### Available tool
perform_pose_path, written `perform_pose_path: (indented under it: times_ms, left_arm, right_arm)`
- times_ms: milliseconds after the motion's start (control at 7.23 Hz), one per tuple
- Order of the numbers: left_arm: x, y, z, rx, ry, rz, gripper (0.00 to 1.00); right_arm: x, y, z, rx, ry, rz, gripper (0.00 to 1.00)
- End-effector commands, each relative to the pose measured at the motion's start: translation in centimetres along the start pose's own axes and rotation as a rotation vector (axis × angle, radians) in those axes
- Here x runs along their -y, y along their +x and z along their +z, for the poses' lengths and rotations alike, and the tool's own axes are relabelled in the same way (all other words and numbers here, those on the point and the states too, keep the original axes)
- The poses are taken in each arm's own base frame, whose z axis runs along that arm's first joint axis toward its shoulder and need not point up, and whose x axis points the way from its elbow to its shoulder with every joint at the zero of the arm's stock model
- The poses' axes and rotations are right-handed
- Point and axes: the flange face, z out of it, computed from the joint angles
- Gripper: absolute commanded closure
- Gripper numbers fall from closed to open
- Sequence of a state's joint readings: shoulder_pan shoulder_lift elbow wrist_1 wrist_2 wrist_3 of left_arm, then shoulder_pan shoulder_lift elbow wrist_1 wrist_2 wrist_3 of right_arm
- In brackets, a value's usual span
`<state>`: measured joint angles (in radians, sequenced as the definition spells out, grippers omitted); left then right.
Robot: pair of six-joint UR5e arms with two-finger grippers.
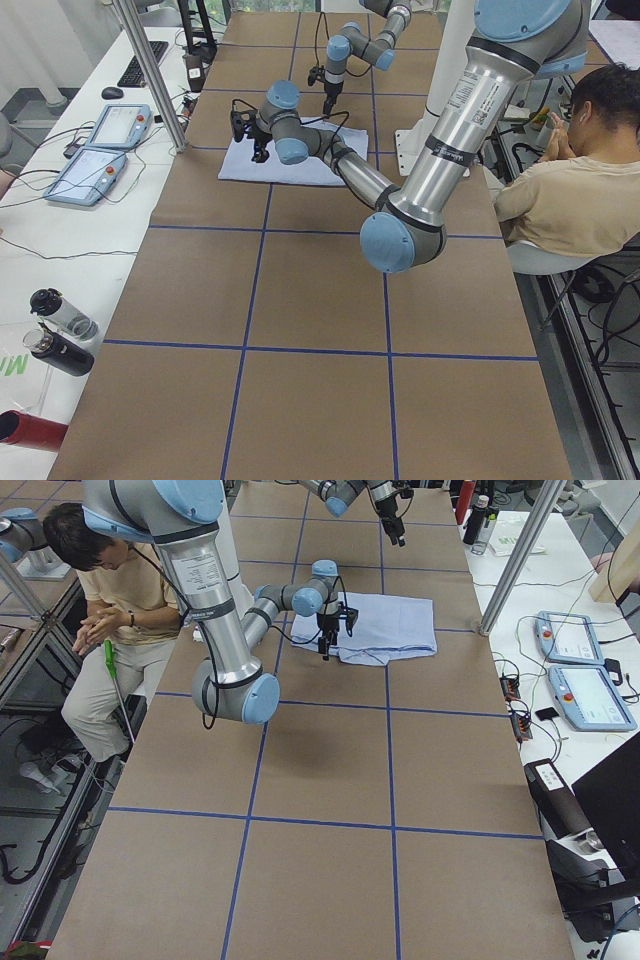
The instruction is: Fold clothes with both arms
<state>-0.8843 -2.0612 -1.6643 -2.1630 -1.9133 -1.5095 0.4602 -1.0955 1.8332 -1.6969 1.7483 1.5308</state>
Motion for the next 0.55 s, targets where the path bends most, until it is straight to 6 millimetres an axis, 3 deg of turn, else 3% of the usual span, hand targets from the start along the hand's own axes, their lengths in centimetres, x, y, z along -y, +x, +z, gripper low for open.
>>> perform_pose_path:
  times_ms: [0,415]
  left_arm:
    - [0.0,0.1,-0.1,-0.002,0.0,0.0,0.19]
    - [0.0,0.0,-0.1,0.0,0.001,0.0,0.19]
  right_arm:
    - [-1.9,-1.4,-1.6,0.074,-0.018,0.197,0.0]
    - [-5.5,-2.7,-1.7,0.239,-0.032,0.631,0.0]
